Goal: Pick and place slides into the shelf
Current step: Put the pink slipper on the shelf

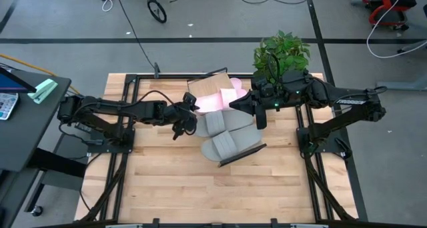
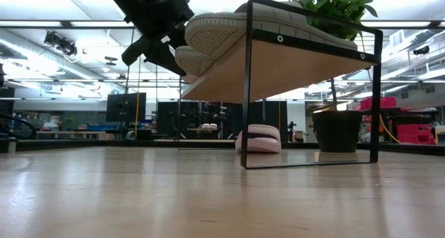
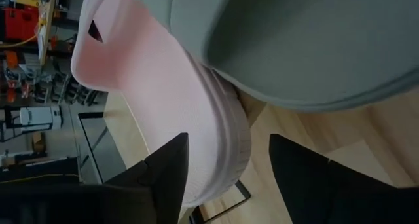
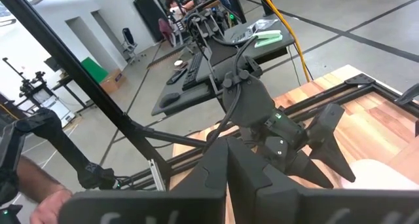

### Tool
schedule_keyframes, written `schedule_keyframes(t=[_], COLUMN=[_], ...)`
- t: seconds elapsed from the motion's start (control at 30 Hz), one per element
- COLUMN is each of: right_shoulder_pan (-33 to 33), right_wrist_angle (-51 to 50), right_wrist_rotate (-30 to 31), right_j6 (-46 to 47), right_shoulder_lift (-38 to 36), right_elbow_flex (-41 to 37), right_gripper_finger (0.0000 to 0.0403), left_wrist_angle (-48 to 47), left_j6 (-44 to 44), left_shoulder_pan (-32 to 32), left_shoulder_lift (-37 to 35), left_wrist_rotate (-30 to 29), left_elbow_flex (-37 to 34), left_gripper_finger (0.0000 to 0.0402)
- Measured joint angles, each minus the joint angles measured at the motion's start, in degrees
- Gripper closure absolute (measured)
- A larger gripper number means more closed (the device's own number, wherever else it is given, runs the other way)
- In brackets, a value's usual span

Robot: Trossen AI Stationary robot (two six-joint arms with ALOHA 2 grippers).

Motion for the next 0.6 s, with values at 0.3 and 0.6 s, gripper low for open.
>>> schedule_keyframes(t=[0.3,0.6], right_shoulder_pan=[-0.01,-0.73], right_wrist_angle=[0.49,-0.53], right_wrist_rotate=[0.02,0.10], right_j6=[0.95,-4.07], right_shoulder_lift=[-0.29,-3.89], right_elbow_flex=[0.01,0.02], right_gripper_finger=[0.0350,0.0306], left_wrist_angle=[-5.72,-12.64], left_j6=[-7.92,-26.55], left_shoulder_pan=[-1.16,-0.15], left_shoulder_lift=[-1.99,-2.27], left_wrist_rotate=[0.02,0.13], left_elbow_flex=[5.62,20.42], left_gripper_finger=[0.0173,0.0187])
